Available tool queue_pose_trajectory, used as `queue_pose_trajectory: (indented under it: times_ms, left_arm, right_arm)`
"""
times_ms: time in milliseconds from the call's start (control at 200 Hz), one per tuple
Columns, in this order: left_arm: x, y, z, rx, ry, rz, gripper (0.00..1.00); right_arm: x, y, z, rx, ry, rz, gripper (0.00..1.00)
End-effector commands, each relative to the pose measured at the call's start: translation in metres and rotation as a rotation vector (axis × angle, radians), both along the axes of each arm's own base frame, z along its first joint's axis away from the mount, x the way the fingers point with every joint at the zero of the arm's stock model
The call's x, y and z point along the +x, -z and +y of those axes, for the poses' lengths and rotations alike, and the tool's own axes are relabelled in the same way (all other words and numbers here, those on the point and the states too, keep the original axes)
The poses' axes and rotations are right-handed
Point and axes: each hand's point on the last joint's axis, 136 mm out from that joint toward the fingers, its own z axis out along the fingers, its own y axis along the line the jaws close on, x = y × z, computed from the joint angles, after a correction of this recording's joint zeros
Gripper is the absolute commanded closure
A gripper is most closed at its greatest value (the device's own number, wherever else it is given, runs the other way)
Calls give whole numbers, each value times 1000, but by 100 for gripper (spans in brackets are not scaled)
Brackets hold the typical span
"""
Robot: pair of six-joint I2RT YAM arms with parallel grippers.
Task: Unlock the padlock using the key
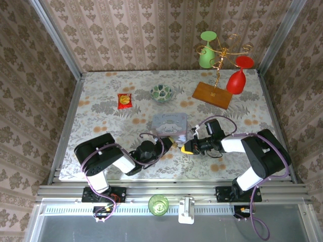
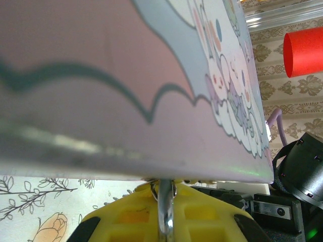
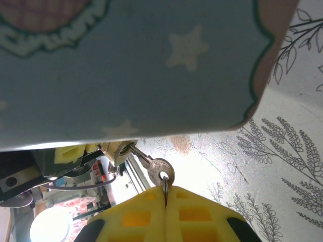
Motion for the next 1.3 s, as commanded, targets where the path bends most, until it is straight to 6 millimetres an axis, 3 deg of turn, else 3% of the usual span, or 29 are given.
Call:
queue_pose_trajectory:
  times_ms: [0,280,435,605,755,930,1200,1245,1295]
  left_arm:
    - [-6,-23,-18,-84,56,-40,100]
    - [-9,-5,-21,-51,46,-13,100]
    - [-7,-16,-27,-77,58,-30,100]
    - [-11,-23,-34,-100,75,-25,100]
    - [-21,-8,-33,-65,67,-10,100]
    - [-28,12,-48,-38,89,27,100]
    - [-22,32,-40,25,55,19,100]
    - [-22,35,-39,28,47,28,90]
    - [-23,41,-37,37,30,38,89]
  right_arm:
    - [12,-17,5,27,6,-63,100]
    - [11,-16,2,-25,40,-84,100]
    - [7,-9,4,-113,49,-128,100]
    - [23,-6,2,-113,133,-161,100]
    - [30,-20,12,-67,161,-190,100]
    - [28,-34,24,-48,181,-248,100]
    - [10,1,9,-185,202,-228,100]
    - [7,4,10,-198,197,-228,100]
    - [4,6,10,-206,193,-230,100]
